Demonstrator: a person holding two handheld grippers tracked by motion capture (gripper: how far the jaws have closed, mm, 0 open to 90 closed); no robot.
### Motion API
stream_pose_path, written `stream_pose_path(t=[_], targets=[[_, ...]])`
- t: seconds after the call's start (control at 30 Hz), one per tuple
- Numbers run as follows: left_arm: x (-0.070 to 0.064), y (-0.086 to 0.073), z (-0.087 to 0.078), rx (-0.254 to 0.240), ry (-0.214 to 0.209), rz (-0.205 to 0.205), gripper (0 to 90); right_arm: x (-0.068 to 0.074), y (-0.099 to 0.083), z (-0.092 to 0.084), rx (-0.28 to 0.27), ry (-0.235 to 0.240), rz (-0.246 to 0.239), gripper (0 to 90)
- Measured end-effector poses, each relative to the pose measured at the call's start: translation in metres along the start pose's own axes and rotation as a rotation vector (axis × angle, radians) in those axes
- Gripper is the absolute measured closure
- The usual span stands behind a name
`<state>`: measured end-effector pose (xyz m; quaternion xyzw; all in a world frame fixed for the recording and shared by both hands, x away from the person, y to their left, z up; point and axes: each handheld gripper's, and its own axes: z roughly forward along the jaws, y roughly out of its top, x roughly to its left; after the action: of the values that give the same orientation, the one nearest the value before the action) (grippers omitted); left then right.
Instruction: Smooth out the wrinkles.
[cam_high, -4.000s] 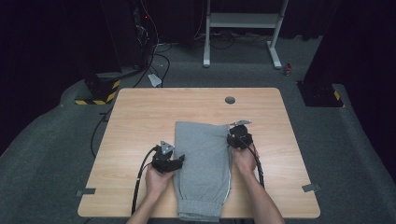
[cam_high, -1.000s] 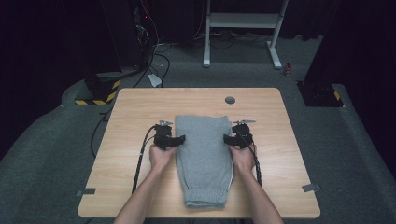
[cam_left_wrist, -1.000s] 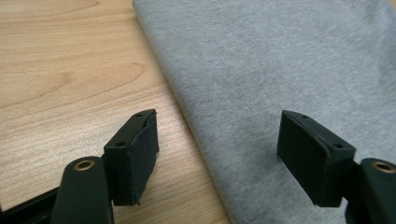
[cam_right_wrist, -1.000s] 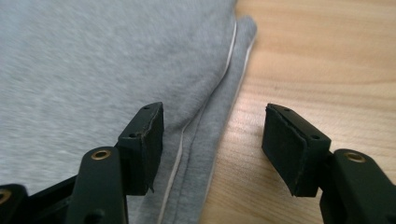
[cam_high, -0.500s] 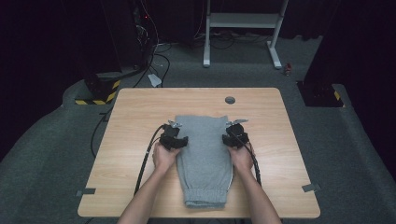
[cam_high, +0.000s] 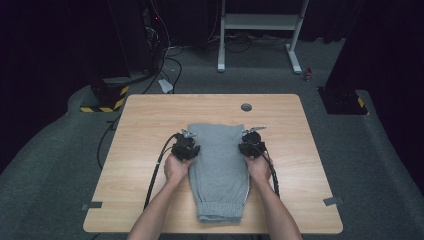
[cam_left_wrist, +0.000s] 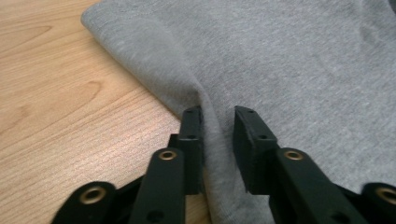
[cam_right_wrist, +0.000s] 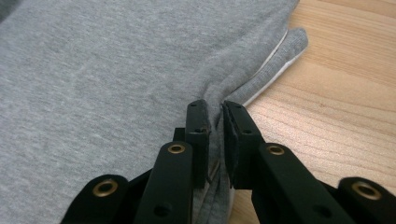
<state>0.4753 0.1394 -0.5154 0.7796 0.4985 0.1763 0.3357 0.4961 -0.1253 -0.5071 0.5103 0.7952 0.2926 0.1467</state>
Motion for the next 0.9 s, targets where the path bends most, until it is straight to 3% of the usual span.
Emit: stream_pose_path(t=[0.2,0.33,0.5,0.63,0.7,0.9], targets=[[0.009,0.0,0.0,0.003,-0.066,-0.074,82.6,-0.005,-0.001,0.0,-0.003,0.038,0.043,82.3],[0.017,0.0,-0.001,0.009,-0.11,-0.119,83.5,-0.007,-0.001,-0.001,-0.007,0.056,0.045,82.6],[0.02,0.001,-0.009,-0.015,-0.126,-0.107,83.9,-0.009,-0.001,-0.008,-0.027,0.081,0.051,82.7],[0.021,0.004,-0.019,-0.058,-0.163,-0.133,83.9,-0.009,0.001,-0.015,-0.045,0.1,0.053,82.7],[0.022,0.005,-0.023,-0.065,-0.176,-0.142,83.9,-0.01,0.002,-0.018,-0.062,0.122,0.075,82.8],[0.023,0.007,-0.033,-0.09,-0.196,-0.153,84.1,-0.009,0.003,-0.025,-0.088,0.15,0.073,82.8]])
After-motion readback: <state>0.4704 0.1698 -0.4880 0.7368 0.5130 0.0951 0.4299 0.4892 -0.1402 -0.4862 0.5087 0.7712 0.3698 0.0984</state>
